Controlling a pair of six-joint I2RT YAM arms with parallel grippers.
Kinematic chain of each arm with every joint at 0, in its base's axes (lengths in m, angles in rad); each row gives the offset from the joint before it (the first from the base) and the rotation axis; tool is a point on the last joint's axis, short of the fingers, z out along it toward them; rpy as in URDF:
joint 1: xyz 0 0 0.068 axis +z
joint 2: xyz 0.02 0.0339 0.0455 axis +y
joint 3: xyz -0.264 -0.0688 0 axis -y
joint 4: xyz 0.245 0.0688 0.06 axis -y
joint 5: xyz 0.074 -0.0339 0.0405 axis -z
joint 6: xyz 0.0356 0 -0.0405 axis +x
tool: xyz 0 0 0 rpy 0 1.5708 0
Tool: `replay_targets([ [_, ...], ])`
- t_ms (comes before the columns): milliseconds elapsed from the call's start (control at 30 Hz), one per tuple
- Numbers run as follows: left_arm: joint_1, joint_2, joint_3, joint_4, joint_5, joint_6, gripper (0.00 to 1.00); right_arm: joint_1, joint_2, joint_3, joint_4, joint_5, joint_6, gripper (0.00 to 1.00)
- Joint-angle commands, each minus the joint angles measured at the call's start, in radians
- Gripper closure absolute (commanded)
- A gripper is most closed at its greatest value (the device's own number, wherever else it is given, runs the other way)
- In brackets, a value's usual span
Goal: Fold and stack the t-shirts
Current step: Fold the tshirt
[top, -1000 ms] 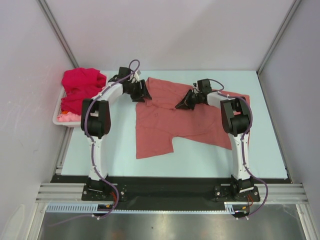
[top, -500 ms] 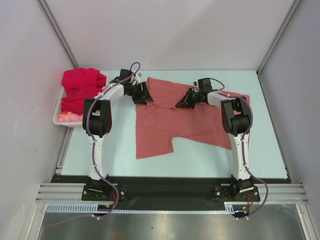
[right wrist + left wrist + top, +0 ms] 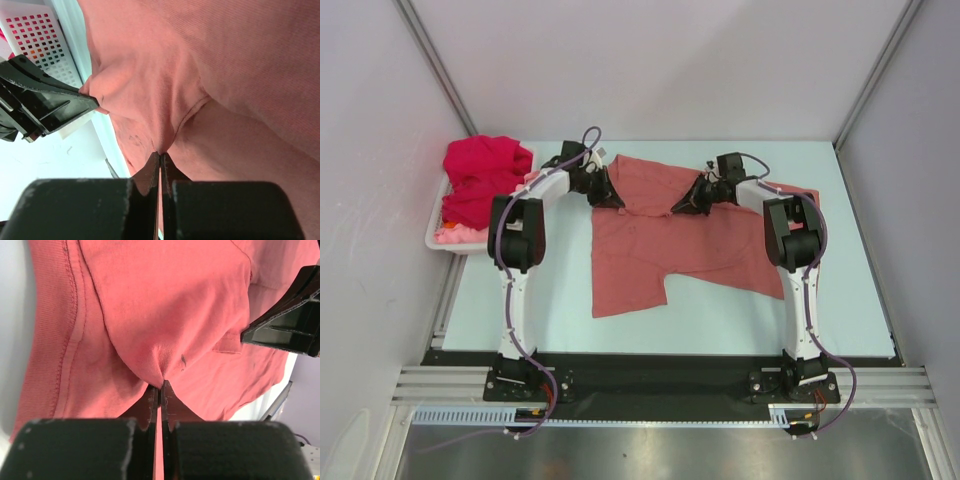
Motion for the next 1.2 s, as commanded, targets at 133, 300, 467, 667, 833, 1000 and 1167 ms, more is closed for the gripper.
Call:
replay_targets([
  [133, 0.01, -0.034, 0.052, -0.074, 0.037, -0.033, 0.97, -0.025, -0.056, 0.084, -0.167, -0.04, -0.089, 1.0],
  [300, 0.01, -0.029, 0.044, -0.085, 0.057, -0.055, 0.98, -0.039, -0.023, 0.124, -0.218, -0.067, -0.124, 1.0],
  [467, 0.012, -0.055, 0.021, -0.086, 0.019, -0.041, 0.95, -0.038, -0.003, 0.146, -0.254, -0.074, -0.151, 1.0],
  [667, 0.012, -0.08, 0.014, -0.099, -0.007, -0.038, 0.75, -0.039, 0.019, 0.172, -0.323, -0.063, -0.189, 0.96],
  [833, 0.007, -0.124, 0.043, -0.16, -0.202, 0.06, 0.49, -0.064, -0.013, 0.167, -0.447, 0.009, -0.258, 0.84],
  [1000, 0.009, -0.106, 0.127, -0.098, -0.291, 0.103, 0.4, -0.082, -0.137, 0.117, -0.485, 0.087, -0.339, 0.72],
  [1167, 0.007, 0.007, 0.309, -0.019, -0.32, 0.059, 0.29, -0.146, -0.202, 0.098, -0.458, 0.124, -0.326, 0.61],
])
